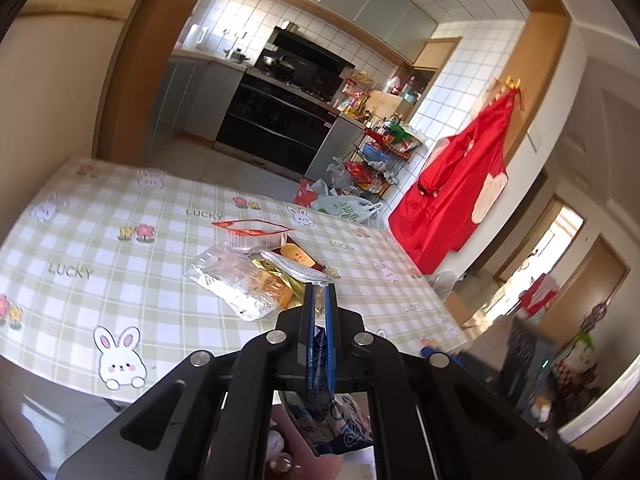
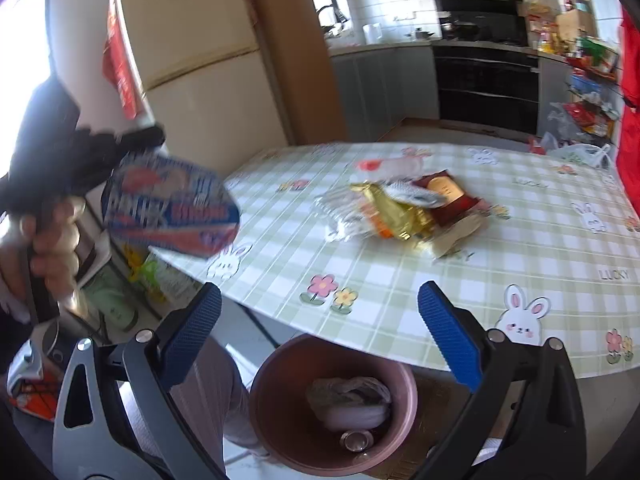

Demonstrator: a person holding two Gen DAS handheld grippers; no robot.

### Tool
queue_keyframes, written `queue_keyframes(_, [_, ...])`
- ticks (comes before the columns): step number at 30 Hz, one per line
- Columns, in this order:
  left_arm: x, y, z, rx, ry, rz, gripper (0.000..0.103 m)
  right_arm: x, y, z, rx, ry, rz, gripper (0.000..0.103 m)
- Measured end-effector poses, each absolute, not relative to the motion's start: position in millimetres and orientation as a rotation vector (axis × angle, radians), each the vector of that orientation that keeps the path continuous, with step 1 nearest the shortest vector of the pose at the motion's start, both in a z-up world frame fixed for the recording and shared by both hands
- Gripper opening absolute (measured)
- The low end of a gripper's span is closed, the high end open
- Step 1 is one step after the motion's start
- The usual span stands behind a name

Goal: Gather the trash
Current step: 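Lower the blue wrapper over the pink bin and open the left tool, then grasp the clear plastic tray with the left tool while the right tool reaches toward the grey scrubber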

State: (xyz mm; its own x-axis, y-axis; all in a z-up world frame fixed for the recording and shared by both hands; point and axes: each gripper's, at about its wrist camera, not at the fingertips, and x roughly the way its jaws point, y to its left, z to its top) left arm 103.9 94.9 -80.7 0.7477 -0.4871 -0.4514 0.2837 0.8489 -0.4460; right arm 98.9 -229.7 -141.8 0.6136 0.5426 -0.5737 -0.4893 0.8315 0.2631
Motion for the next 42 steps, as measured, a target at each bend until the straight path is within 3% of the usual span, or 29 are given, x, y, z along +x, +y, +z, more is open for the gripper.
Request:
queue_keyframes(9, [88, 55, -82, -0.264, 0.578, -0.496, 0.005, 99, -273, -109, 0.143, 0.587, 0.471, 0.097])
queue_keyframes(22, [98, 25, -125, -0.303, 0.706, -0.519, 0.005, 107, -294, -126, 0.199, 0.626, 0.436, 0.097])
queue_keyframes(24, [98, 19, -129, -0.288, 0.716, -0.526, 0.025, 108, -295, -128, 0.217, 0.633, 0.432, 0.097])
queue_keyframes(25, [98, 16, -129, -0.269, 0.717, -0.52, 0.06, 108, -294, -128, 0.219, 0.633, 0.433, 0.097])
queue_keyframes(26, [96, 14, -128, -0.255, 0.703, -0.505, 0.072, 108, -294, -127, 0.216, 0.633, 0.433, 0.097])
queue_keyframes(30, [89, 12, -122, -0.166, 0.643, -0.425, 0.082, 107, -293, -128, 0.193, 0.632, 0.422, 0.097])
queue_keyframes(32, [85, 12, -121, -0.101, 0.612, -0.356, 0.094, 106, -293, -128, 0.191, 0.632, 0.416, 0.097])
queue_keyframes(42, [84, 47, -138, -0.106, 0.632, -0.168, 0.097, 106, -291, -134, 0.129, 0.649, 0.364, 0.097])
